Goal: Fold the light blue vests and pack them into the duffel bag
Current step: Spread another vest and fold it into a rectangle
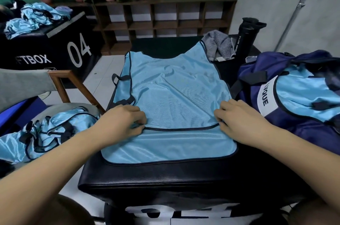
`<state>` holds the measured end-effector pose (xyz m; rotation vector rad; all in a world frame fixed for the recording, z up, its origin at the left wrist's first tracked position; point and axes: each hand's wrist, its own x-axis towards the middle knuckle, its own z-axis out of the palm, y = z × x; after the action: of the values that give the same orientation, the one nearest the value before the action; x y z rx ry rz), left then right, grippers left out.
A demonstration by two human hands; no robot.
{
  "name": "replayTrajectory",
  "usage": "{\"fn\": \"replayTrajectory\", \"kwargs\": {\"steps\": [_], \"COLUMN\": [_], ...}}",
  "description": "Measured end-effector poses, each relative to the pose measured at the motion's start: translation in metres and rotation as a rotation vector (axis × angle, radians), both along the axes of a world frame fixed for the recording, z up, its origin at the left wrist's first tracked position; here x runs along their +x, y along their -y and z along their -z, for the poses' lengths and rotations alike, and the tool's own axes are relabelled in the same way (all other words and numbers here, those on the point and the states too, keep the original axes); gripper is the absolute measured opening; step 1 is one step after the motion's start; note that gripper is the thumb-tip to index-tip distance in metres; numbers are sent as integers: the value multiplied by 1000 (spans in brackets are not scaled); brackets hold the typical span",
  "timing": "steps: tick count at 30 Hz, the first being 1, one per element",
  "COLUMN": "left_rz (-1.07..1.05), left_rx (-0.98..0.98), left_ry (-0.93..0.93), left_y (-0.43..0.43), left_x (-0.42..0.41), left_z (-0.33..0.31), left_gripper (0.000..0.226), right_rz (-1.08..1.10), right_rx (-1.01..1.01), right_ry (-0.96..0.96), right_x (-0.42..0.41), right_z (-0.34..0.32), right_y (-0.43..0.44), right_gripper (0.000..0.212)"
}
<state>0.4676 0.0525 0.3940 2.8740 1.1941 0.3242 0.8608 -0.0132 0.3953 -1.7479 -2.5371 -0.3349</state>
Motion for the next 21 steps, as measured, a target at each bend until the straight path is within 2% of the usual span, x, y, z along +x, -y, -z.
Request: {"fn": "replayTrajectory", "kwargs": {"steps": [4, 7, 11, 13, 16, 21], "left_rz": [-4, -4, -14, -25, -46, -60], "left_rx": [10, 38, 107, 120, 112, 94], "left_ry": [-2, -2, -25, -50, -56, 90], "left_y": [-1, 0, 1, 0, -2, 1], "left_x": [2, 2, 2, 1, -3, -12], "left_z": [1, 3, 8, 10, 6, -13], "left_gripper": [24, 36, 25, 16, 10, 7], "right_rz": [-8, -44, -118, -113, -119, -74], "right_rx": [61, 97, 107, 35, -75, -225], "right_ry": [-64, -242, -411, -412, -378, -283], "right_x": [-4, -16, -32, -33, -29, -21], "right_z": [-6, -25, -39, -33, -19, -7], "right_y": [0, 7, 19, 20, 20, 19], "right_gripper": [15, 17, 9, 6, 12, 28]}}
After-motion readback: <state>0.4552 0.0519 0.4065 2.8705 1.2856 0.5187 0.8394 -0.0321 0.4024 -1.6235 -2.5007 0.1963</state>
